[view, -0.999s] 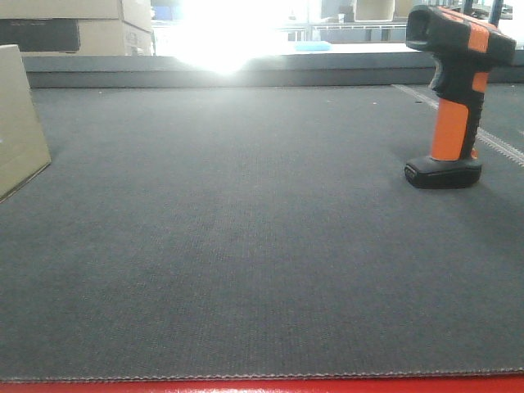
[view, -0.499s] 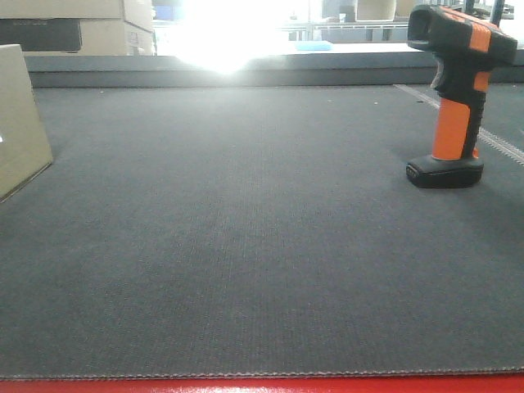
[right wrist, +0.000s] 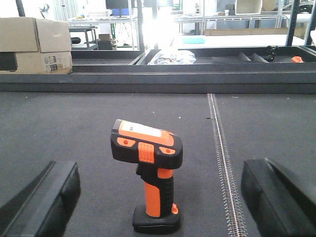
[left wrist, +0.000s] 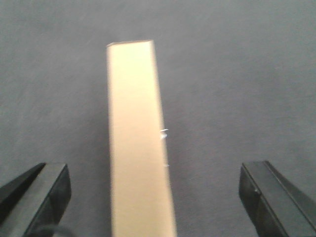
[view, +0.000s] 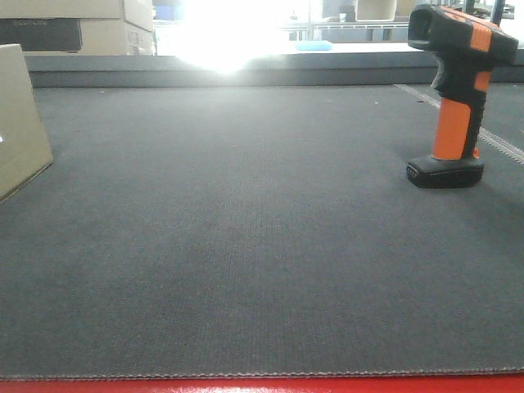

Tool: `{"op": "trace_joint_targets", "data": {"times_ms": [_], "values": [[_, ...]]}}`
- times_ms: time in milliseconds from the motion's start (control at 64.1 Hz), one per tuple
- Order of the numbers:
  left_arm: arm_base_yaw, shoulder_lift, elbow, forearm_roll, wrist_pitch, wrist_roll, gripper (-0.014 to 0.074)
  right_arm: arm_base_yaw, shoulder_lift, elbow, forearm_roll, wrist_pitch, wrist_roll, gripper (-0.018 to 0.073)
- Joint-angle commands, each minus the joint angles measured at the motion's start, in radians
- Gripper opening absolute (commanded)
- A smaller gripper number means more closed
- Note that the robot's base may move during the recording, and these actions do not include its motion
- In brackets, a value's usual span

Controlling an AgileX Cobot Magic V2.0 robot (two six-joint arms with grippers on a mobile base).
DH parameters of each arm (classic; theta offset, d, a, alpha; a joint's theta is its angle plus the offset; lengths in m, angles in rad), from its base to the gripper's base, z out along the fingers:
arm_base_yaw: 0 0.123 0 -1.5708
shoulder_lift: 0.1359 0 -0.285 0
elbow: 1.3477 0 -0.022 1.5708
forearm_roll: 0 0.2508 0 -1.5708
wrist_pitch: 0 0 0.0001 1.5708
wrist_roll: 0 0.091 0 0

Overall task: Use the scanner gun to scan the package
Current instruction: 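Close the left gripper around the tan cardboard box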

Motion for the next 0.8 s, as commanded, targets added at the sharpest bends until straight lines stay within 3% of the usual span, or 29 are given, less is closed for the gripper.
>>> {"op": "trace_joint_targets", "data": {"times_ms": [0,484,780], "values": [[0.017,0.086,-0.084,-0.004,0.075,0.029,0.0601,0.003,0.005,-0.009,-0.006,-0.007,-0.003,0.0569],[-0.011,0.406,-0.130,0.007,0.097,0.049,0.0601,0.003,0.005,-0.009,-0.006,0.004,-0.003,0.0569],[-0.011,0.488,-0.130,0.010,0.093,0.049,0.0600,0.003,0.006,-0.009,-0.006,0.006,-0.003,0.0569]]}}
